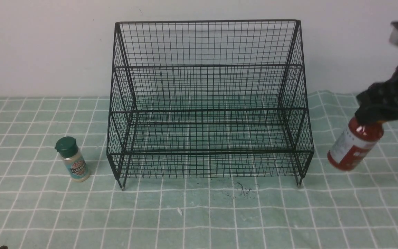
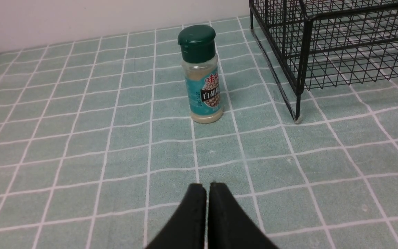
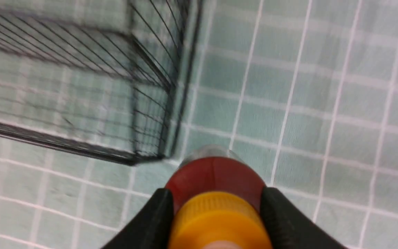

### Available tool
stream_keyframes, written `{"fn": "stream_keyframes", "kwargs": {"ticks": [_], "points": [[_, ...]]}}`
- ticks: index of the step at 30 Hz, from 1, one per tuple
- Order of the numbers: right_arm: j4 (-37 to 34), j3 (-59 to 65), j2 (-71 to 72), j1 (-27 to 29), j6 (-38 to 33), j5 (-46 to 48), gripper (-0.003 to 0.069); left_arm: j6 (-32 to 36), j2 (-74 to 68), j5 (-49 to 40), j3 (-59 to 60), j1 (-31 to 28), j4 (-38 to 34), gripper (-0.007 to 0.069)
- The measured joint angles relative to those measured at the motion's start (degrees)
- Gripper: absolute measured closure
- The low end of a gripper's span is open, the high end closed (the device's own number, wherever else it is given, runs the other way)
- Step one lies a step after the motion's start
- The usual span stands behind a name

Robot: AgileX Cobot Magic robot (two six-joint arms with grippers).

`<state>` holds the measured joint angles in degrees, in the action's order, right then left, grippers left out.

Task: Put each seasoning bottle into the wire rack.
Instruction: Use the right arm to put the condiment bottle back on the shelf

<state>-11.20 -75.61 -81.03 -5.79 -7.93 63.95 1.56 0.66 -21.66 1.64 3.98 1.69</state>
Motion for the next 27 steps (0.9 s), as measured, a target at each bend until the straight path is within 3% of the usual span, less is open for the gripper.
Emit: {"fn": "stream_keyframes", "kwargs": {"ticks": [7, 17, 27], "points": [[-3.4, -8.0, 3.1, -2.7, 0.0, 6.6, 0.0364, 0.0, 0.0, 0.0, 0.0, 0.0, 0.0, 0.0631], [-0.8, -8.6, -4.3, -14.2, 2.4, -4.2, 0.0364, 0.0, 0.0, 0.0, 0.0, 0.0, 0.0, 0.0631], [1.8, -8.6, -13.7, -14.8, 4.1, -6.9, 0.0364, 0.0, 0.0, 0.0, 0.0, 0.0, 0.0, 0.0631]]}}
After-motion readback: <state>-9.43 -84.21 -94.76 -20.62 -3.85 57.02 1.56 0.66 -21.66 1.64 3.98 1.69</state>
